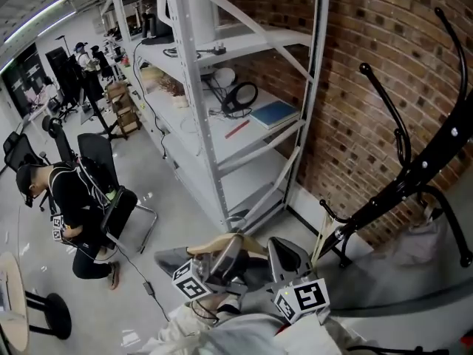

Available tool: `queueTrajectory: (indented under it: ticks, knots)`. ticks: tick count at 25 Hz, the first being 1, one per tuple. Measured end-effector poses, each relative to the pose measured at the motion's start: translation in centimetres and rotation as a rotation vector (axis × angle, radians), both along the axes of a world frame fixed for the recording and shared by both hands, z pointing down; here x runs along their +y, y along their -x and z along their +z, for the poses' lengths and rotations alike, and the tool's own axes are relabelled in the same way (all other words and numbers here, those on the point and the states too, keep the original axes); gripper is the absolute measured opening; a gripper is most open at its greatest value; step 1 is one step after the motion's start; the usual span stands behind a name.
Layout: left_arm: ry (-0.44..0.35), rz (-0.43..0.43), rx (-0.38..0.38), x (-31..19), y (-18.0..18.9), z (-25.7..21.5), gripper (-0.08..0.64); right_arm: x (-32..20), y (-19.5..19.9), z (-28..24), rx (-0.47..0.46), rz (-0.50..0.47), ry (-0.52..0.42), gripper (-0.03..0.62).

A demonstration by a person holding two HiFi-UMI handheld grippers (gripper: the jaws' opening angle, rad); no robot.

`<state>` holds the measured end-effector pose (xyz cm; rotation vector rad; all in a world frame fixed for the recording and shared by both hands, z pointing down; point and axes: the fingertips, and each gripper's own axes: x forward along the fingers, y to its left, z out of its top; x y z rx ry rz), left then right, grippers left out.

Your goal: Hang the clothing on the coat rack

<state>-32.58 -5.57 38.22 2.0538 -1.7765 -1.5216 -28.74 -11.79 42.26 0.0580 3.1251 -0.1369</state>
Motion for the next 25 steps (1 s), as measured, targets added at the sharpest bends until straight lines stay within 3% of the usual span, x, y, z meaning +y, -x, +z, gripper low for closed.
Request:
queueTrajectory:
  ticks: [13,25]
  knots:
    - [0.005,0.365,-0.023,-4.7,0.3,-0.5,0.107,-2.9,-1.0,-0.7,-0.005,0.351,-0.01,0.023]
    - [0.011,0.702,-0.022,-5.6,-5.2,-0.3,0.107,-1.3,-8.6,-0.6,0.009,0.717,0.005,0.023]
